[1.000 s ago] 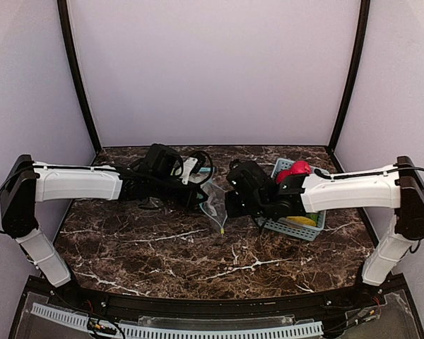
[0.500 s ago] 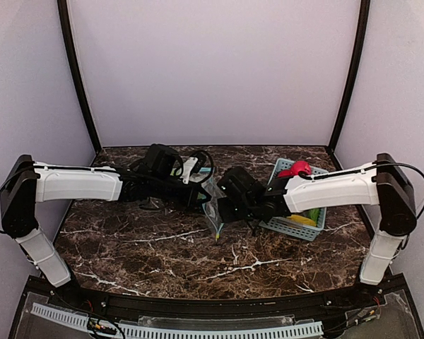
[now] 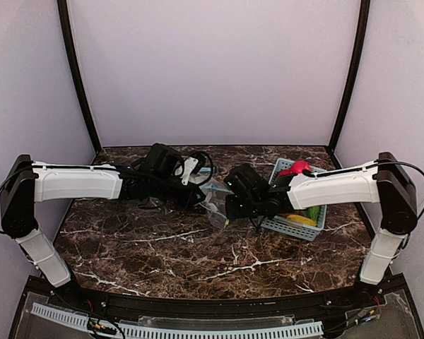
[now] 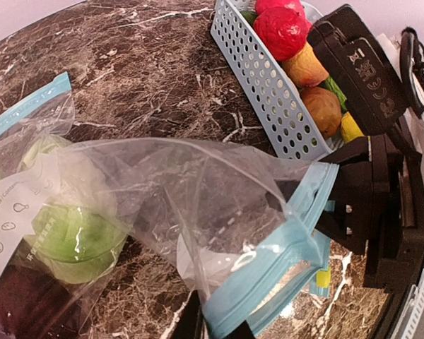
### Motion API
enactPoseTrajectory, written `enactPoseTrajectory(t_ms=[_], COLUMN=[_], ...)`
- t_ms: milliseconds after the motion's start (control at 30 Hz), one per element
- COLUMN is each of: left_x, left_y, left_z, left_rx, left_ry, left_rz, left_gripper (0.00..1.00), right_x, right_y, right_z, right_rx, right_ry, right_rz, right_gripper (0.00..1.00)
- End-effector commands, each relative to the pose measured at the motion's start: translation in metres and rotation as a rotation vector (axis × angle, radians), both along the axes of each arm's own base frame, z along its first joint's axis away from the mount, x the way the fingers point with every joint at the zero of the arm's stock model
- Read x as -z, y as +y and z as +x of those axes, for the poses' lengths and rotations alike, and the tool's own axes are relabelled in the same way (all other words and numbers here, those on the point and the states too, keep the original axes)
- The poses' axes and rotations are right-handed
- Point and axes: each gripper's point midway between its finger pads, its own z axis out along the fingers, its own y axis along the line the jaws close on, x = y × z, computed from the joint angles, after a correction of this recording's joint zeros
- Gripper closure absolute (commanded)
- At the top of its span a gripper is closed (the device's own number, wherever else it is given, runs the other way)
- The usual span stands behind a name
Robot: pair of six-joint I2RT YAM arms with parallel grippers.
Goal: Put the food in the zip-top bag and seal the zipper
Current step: Open the zipper food storage bag.
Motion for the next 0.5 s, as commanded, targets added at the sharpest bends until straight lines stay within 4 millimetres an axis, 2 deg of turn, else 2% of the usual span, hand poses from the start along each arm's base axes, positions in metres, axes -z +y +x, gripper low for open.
enactPoseTrajectory(t_ms=[0, 100, 167, 300, 467], left_x=[-0.006, -0.002, 0.002, 0.012, 0.022], left_y=[0.001, -0.006, -0.009, -0.012, -0.017], left_z=[-0.004, -0.008, -0.010, -0.013, -0.020], left_rx=[-0.002, 0.014, 0.019, 0.022, 0.034], left_ry=[0.030, 0.072, 0.094, 0.135, 0.163], left_rz=[-0.036, -0.072, -0.080, -0.088, -0.080], left_gripper=[0.82, 0.64, 0.57, 0.46, 0.39], right_x=[-0.020, -0.026, -0.029, -0.032, -0.035], right_y=[0.007, 0.018, 0.023, 0.028, 0.025], right_z=[-0.002, -0.004, -0.005, -0.004, 0.000], right_rx=[-0.018, -0.041, -0.050, -0.049, -0.004], right_ry=[-0.006, -0.009, -0.007, -0.009, -0.012], right_rz=[0.064, 0.090, 0.104, 0.116, 0.135], right_gripper=[1.00, 1.00, 1.00, 1.00, 1.00])
